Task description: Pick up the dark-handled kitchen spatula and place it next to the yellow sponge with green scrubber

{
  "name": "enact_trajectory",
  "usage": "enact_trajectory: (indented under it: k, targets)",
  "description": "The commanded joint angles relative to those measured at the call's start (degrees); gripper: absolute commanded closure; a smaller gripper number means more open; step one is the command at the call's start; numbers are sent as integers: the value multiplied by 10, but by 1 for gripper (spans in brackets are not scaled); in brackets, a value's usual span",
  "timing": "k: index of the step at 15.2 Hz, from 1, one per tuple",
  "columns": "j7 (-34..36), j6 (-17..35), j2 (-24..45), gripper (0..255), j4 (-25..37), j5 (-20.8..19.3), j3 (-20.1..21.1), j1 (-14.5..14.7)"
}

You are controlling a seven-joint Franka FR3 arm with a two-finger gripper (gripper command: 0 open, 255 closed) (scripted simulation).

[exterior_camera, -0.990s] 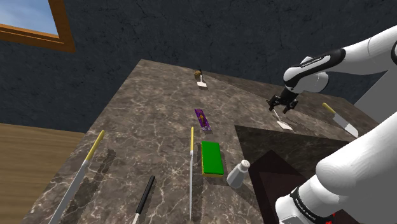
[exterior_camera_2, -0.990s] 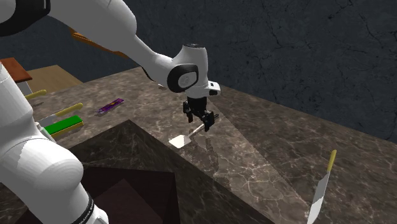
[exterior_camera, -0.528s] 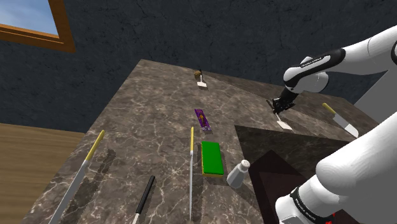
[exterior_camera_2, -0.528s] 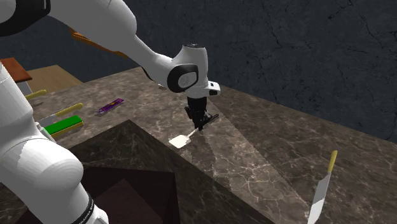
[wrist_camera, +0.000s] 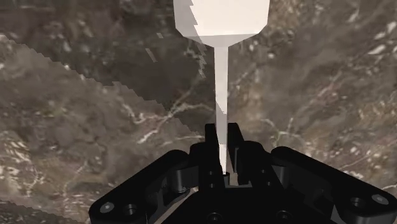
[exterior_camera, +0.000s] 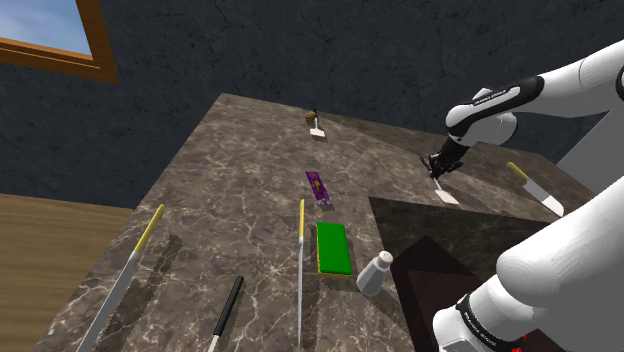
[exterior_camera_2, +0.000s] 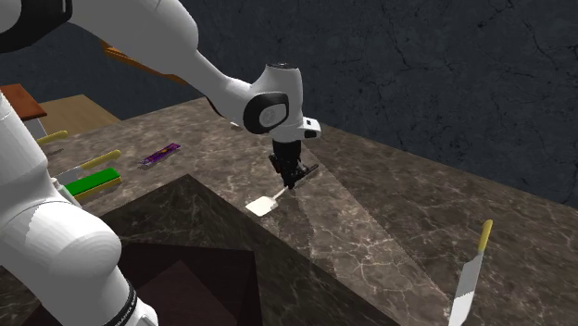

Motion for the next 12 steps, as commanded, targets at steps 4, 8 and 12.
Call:
enact_trajectory:
  k: [4, 8, 12]
  targets:
    - [10, -37, -26, 255, 13, -13, 1, -1]
    - [17, -70, -46, 255, 27, -22, 4, -2]
    - [22, -102, -63, 255, 42, -29, 6, -2]
